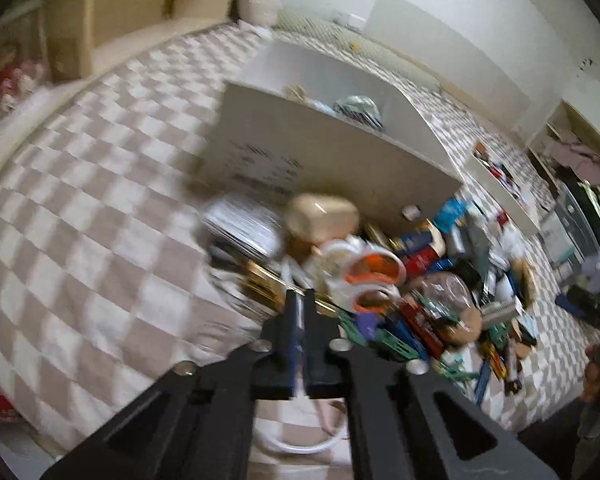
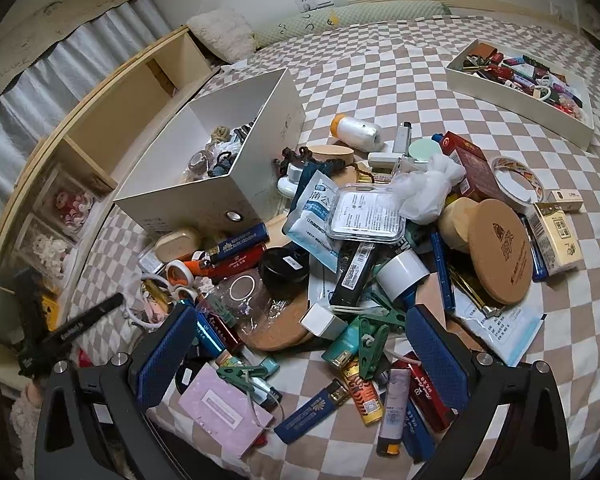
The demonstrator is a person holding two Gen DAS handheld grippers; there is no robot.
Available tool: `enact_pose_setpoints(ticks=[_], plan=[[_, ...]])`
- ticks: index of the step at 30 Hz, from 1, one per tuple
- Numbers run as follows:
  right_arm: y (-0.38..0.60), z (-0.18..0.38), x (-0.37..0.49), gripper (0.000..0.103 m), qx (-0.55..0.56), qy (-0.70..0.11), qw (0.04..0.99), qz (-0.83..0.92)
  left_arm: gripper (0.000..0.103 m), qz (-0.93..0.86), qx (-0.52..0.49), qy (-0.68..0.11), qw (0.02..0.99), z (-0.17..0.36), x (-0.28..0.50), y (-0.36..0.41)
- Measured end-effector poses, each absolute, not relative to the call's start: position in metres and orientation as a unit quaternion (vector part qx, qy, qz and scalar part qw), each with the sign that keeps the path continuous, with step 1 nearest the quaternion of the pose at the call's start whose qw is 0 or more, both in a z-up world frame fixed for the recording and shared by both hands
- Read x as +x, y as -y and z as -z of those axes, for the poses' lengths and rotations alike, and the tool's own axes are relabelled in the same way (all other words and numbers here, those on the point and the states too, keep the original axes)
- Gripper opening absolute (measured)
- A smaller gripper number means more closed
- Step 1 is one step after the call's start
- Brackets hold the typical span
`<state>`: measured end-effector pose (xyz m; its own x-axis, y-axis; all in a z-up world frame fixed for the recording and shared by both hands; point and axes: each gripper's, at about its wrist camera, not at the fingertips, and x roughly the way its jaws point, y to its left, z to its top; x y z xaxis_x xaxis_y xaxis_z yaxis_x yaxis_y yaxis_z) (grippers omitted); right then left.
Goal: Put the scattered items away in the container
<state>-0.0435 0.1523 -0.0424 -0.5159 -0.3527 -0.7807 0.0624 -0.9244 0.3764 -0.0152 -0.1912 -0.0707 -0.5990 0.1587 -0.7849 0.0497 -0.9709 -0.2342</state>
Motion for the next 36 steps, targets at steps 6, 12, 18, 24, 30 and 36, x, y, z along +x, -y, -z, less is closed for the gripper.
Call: enact_pose_setpoints(ticks=[6,12,18,24,30,36], plan=[[-0.150,0.044,-0.044,0.103,0.482,0.155,0.124,0.853,0.001,-0.892,-0.438,0.114,0.014,0.058,-0.010,0.209],[-0.147,0.043,-0.043,0.103,0.481,0.153,0.127,0.854,0.042,-0.888,-0.456,0.065,0.023,0.070,-0.016,0.177],[-0.147,0.045,-0.043,0.103,0.485,0.151,0.125,0.852,0.048,-0.883,-0.464,0.000,0.070,0.086,-0.030,0.122],[-0.148,0.051,-0.045,0.103,0.491,0.153,0.121,0.849,0.070,-0.878,-0.472,-0.009,0.083,0.101,-0.048,0.095],[-0.149,0.053,-0.046,0.103,0.493,0.153,0.121,0.848,0.073,-0.868,-0.489,0.037,0.074,0.117,-0.066,0.094],[-0.150,0.055,-0.046,0.103,0.495,0.152,0.119,0.847,0.065,-0.869,-0.490,0.034,0.050,0.135,-0.074,0.094]])
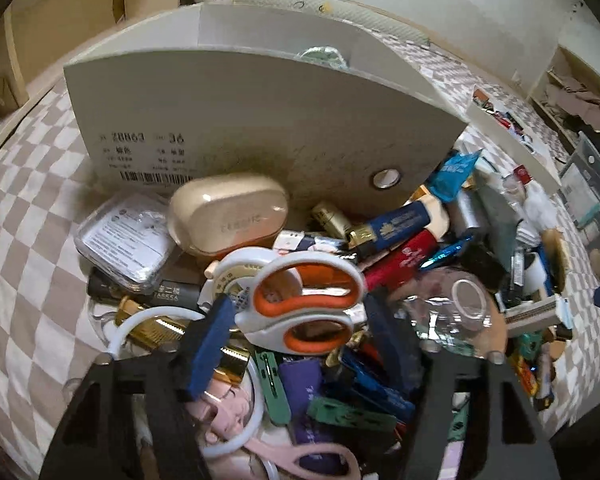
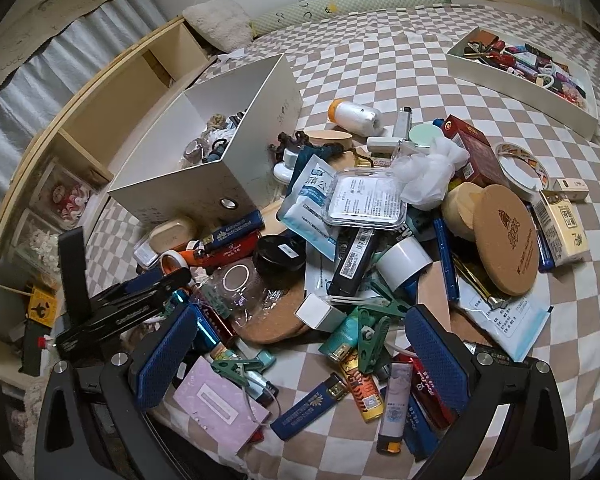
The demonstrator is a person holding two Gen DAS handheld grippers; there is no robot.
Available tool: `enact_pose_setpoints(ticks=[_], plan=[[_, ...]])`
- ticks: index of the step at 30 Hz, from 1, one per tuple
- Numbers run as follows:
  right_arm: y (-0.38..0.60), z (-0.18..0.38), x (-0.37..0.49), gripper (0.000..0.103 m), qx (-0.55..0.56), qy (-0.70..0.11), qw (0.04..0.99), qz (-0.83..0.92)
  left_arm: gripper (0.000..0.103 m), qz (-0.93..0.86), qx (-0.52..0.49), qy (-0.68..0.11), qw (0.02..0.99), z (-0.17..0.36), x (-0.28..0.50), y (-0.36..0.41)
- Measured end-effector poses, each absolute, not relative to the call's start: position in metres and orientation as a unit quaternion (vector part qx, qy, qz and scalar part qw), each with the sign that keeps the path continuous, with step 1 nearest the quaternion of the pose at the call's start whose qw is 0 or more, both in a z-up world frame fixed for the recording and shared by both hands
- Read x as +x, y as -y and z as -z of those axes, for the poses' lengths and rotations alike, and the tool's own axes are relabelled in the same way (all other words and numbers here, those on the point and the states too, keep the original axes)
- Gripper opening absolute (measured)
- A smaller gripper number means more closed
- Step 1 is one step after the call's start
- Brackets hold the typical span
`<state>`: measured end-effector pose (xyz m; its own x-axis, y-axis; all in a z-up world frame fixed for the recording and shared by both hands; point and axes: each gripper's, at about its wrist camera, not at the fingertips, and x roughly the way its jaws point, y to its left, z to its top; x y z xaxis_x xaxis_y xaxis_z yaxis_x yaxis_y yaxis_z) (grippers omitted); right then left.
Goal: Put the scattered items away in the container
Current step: 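Position the left tool over the scissors while the right tool approaches a small silver box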
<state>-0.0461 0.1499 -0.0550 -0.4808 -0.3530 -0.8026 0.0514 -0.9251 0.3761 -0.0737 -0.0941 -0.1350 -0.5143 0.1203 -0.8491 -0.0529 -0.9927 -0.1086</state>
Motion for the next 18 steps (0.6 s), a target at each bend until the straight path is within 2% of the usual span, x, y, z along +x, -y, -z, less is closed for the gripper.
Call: enact_pose_setpoints(ticks=[4,14,17,18], plan=[[-0.150,0.059,-0.048,0.103,0.499,0.150,0.115,0.846,0.063,-0.878,-0.476,0.014,0.046,0.137,-0.069,0.090],[-0.142,0.068,-0.047,0.103,0.488,0.094,0.096,0.863,0.062,-0.882,-0.466,0.042,0.059,0.127,-0.055,0.099],[-0.137,0.073,-0.047,0.103,0.494,0.086,0.106,0.859,0.059,-0.883,-0.461,0.055,0.067,0.120,-0.049,0.104],[-0.136,0.075,-0.047,0.103,0.496,0.083,0.109,0.857,0.028,-0.885,-0.458,0.054,0.066,0.117,-0.047,0.105]])
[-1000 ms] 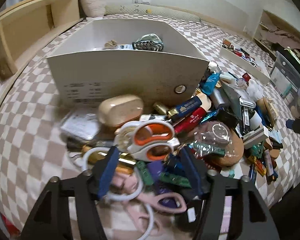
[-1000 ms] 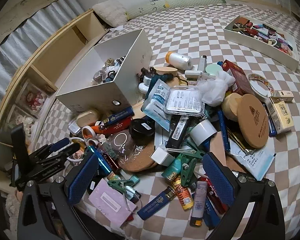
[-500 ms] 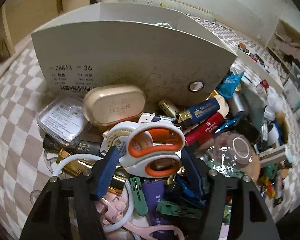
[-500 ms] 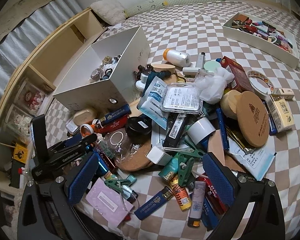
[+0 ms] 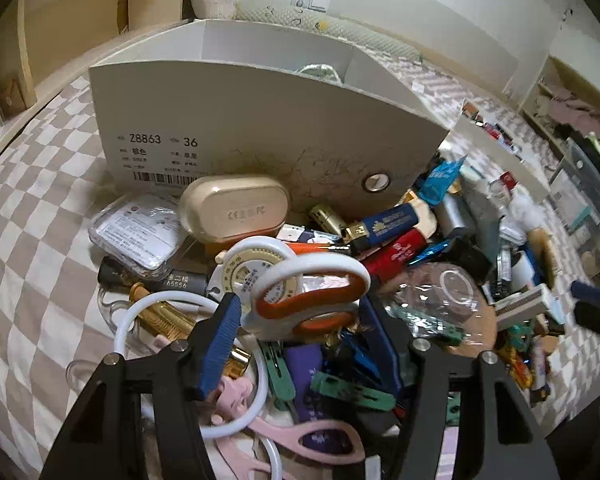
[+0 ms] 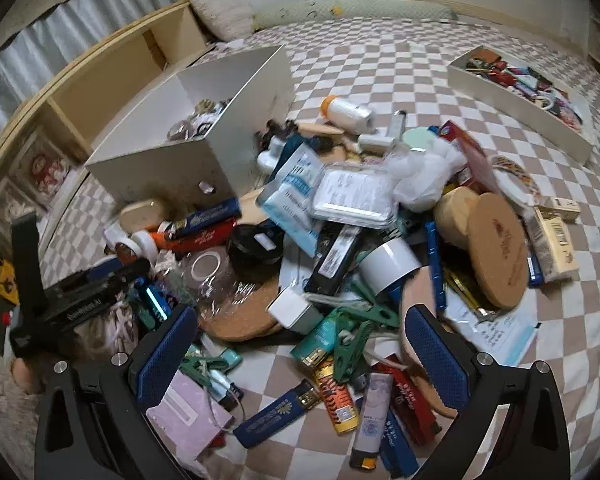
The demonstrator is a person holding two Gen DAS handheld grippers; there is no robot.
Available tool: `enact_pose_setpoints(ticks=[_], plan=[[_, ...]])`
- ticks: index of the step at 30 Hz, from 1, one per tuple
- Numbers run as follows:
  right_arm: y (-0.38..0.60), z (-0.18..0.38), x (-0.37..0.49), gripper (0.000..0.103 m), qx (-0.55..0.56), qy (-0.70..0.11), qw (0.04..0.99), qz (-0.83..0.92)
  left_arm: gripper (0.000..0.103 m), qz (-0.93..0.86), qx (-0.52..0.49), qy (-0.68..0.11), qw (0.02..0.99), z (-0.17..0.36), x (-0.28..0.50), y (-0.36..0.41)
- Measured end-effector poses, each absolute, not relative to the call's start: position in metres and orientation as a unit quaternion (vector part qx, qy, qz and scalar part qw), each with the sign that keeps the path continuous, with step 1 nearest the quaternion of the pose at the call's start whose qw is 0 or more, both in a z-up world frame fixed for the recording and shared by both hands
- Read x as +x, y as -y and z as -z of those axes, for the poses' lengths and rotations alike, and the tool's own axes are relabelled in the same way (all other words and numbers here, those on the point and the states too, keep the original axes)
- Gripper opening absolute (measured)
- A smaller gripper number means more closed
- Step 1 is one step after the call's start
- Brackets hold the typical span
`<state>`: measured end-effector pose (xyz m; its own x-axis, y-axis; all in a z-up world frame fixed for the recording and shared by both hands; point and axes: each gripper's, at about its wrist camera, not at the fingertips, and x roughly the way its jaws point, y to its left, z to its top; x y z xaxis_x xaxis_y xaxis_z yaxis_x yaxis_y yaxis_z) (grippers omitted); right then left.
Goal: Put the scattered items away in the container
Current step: 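Position the left tool over the scissors while the right tool approaches a small silver box, then close the left tool on the orange scissors while the right tool grasps the silver box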
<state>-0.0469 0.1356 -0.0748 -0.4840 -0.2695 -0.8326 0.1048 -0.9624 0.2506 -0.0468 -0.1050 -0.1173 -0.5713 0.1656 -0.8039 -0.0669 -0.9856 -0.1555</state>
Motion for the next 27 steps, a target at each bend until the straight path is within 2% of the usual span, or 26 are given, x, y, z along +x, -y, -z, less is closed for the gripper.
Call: enact_pose_setpoints(ticks=[1,8,9,11,13,16,19,21,22,26,27], plan=[[-0.133,0.076,-0.047,0.103,0.498,0.078,0.111,0.857,0.008,-0.885,-0.458,0.054,0.067,0.116,-0.046,0.105],[-0.120,0.087,-0.052,0.103,0.509,0.049,0.109,0.852,0.008,-0.887,-0.451,0.061,0.075,0.104,-0.043,0.112],[-0.120,0.088,-0.053,0.103,0.510,0.047,0.107,0.852,0.010,-0.887,-0.452,0.062,0.076,0.105,-0.044,0.112],[-0.119,0.089,-0.055,0.100,0.509,0.044,0.103,0.853,0.022,-0.884,-0.457,0.065,0.078,0.108,-0.045,0.112],[-0.117,0.090,-0.057,0.090,0.510,0.038,0.104,0.853,0.057,-0.881,-0.462,0.064,0.078,0.111,-0.046,0.111],[-0.113,0.095,-0.061,0.078,0.513,0.022,0.101,0.852,0.058,-0.880,-0.465,0.059,0.081,0.115,-0.047,0.108],[-0.110,0.100,-0.063,0.059,0.514,0.009,0.102,0.852,0.058,-0.878,-0.470,0.045,0.078,0.121,-0.052,0.102],[-0.109,0.100,-0.064,0.035,0.513,0.005,0.102,0.852,0.058,-0.877,-0.473,0.042,0.072,0.124,-0.057,0.100],[-0.109,0.099,-0.064,0.031,0.513,0.008,0.104,0.852,0.058,-0.877,-0.473,0.042,0.070,0.125,-0.059,0.100],[-0.110,0.087,-0.061,0.027,0.498,0.022,0.121,0.858,0.059,-0.874,-0.480,0.048,0.064,0.129,-0.070,0.095],[-0.110,0.084,-0.061,0.027,0.495,0.026,0.125,0.859,0.064,-0.874,-0.481,0.047,0.062,0.130,-0.072,0.093]])
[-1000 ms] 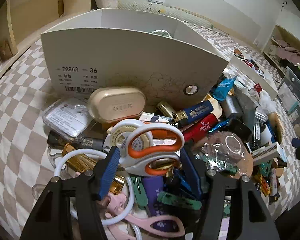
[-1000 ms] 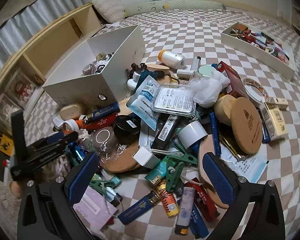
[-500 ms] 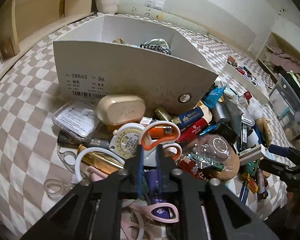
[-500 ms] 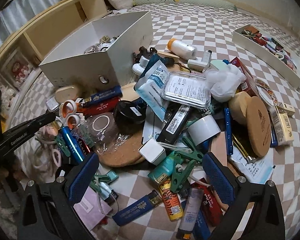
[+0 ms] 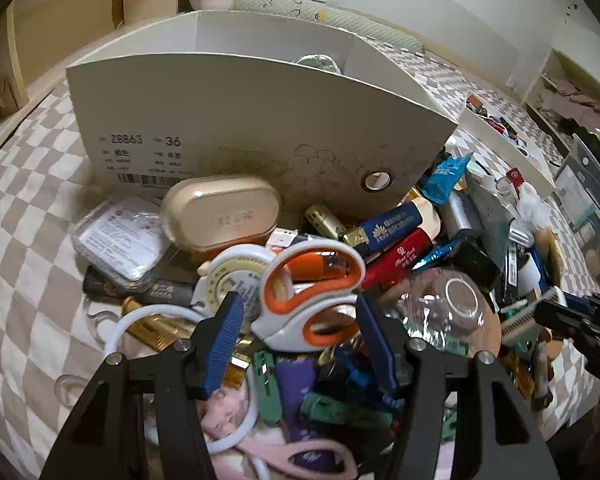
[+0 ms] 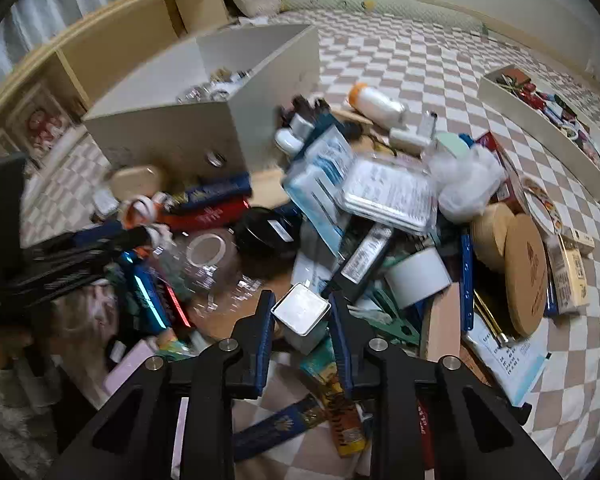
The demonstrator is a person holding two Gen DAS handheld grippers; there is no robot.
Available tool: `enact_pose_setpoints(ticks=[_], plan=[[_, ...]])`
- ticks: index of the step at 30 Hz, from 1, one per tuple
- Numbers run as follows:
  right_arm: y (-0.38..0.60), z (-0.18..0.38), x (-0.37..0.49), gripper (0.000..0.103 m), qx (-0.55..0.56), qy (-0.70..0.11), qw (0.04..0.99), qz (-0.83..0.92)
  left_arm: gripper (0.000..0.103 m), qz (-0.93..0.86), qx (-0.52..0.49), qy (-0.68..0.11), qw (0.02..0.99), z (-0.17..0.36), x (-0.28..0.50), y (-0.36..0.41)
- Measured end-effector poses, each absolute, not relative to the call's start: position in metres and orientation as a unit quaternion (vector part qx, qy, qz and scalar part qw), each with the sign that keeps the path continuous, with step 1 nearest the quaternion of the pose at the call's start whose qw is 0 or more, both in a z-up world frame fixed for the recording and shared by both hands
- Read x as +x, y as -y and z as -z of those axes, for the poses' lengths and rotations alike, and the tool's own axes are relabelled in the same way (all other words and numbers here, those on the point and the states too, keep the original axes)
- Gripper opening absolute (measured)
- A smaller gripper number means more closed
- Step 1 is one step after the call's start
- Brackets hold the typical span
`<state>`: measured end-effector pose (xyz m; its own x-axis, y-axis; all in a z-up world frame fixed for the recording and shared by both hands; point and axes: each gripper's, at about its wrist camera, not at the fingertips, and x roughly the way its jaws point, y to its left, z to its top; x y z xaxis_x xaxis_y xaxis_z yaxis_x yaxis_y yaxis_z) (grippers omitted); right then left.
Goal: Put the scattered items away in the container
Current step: 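Close the left tool on the orange scissors while the right tool grasps the silver box, then lift and carry the scissors and silver box over the white shoebox with both tools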
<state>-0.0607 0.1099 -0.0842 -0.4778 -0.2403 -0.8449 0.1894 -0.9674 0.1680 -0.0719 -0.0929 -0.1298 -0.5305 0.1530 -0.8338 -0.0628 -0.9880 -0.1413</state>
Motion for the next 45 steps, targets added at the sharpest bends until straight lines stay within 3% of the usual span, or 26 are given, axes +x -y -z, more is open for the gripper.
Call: enact_pose_setpoints(ticks=[3,8,13,28,45], plan=[[-0.110,0.077,-0.060,0.027,0.488,0.035,0.135,0.862,0.076,-0.875,-0.480,0.042,0.055,0.130,-0.076,0.085],[-0.114,0.072,-0.058,0.027,0.485,0.055,0.142,0.861,0.077,-0.877,-0.478,0.032,0.028,0.134,-0.080,0.077],[-0.121,0.072,-0.057,0.027,0.485,0.071,0.141,0.860,0.056,-0.885,-0.467,0.001,0.000,0.136,-0.074,0.076],[-0.129,0.065,-0.054,0.027,0.478,0.086,0.140,0.863,0.055,-0.887,-0.454,0.070,0.039,0.112,-0.052,0.098],[-0.130,0.057,-0.048,0.027,0.467,0.091,0.144,0.868,0.055,-0.906,-0.409,0.086,0.073,0.067,-0.019,0.111]])
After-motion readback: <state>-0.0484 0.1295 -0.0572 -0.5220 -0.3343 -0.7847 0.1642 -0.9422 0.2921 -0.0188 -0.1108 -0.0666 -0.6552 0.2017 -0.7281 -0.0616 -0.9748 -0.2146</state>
